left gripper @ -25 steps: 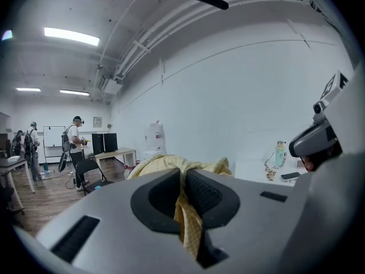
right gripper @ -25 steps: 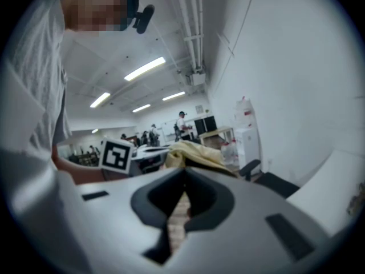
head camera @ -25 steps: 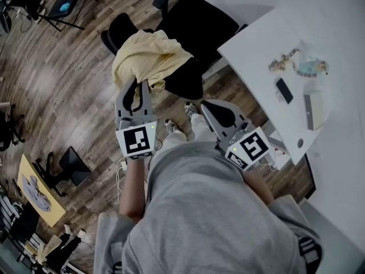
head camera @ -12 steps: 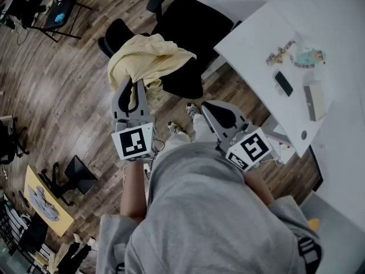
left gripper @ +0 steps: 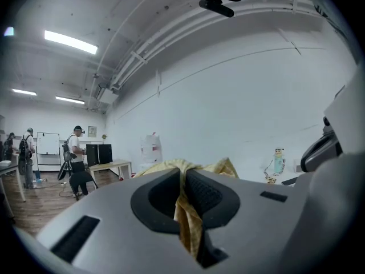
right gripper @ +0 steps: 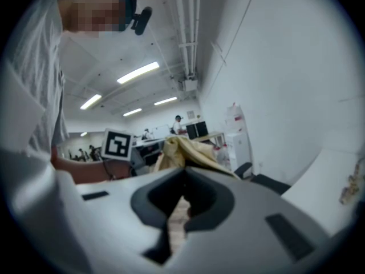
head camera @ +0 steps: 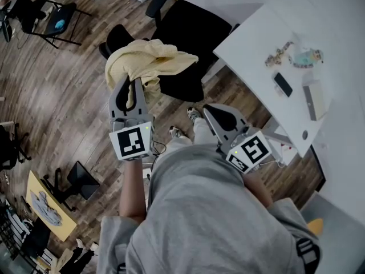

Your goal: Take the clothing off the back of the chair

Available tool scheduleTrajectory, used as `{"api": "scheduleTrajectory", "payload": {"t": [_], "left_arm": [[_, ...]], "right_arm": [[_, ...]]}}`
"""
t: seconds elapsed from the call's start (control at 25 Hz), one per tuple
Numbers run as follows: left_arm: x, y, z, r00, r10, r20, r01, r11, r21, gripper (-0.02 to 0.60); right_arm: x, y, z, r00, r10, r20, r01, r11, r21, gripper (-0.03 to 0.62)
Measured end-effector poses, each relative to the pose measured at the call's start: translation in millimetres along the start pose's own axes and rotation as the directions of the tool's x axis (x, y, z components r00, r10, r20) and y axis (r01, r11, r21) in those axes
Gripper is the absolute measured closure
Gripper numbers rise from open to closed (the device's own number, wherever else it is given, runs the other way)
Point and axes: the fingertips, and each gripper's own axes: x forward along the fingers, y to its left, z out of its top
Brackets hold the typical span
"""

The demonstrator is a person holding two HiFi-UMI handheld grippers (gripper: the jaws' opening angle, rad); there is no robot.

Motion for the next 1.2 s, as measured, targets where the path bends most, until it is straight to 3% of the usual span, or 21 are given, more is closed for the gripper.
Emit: {"api": "scheduleTrajectory", "payload": {"t": [1.2], "left_arm": [[26,19,43,0.995,-0.032,0.090,0.029,0.999,0.034,0.526]], "right_arm": [[19,-3,22,0.996,-0.041,0.079,0.041,0.999,0.006,0.560]]}}
